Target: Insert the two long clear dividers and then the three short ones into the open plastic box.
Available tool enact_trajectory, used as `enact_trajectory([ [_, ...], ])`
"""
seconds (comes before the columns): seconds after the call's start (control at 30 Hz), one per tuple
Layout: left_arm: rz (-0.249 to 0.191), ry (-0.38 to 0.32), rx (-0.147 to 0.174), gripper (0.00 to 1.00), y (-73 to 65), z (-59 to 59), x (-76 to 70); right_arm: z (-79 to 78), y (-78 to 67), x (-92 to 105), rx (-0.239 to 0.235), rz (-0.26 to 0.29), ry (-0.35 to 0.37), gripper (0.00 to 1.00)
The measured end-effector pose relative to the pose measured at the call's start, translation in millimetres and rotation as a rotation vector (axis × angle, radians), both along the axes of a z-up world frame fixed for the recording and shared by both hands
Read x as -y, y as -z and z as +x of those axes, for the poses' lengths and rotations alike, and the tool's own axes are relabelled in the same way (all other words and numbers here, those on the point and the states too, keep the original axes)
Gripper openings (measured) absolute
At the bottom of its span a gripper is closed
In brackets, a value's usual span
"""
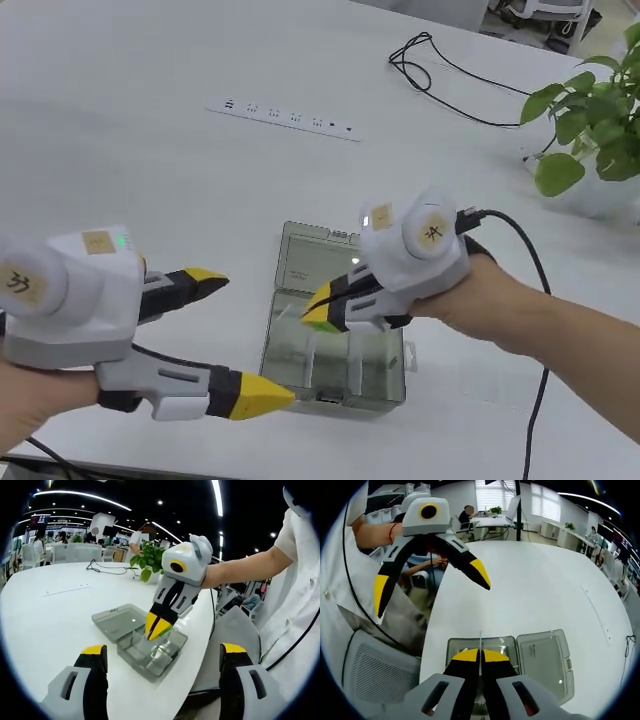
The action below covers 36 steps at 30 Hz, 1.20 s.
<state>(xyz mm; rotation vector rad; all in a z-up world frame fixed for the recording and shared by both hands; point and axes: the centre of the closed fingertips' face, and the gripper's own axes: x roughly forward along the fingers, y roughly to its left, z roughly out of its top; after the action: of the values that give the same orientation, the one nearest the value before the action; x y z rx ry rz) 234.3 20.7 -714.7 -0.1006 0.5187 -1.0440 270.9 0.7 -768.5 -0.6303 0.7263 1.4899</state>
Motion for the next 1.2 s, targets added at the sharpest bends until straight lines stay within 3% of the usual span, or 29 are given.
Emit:
enact_trajectory([
  [1.2,-0.005,0.001,-0.001,0.93,0.4,0.2,-0.5,-1.4,43.2,-6.7,-0.007,-0.13,-0.032,0.02],
])
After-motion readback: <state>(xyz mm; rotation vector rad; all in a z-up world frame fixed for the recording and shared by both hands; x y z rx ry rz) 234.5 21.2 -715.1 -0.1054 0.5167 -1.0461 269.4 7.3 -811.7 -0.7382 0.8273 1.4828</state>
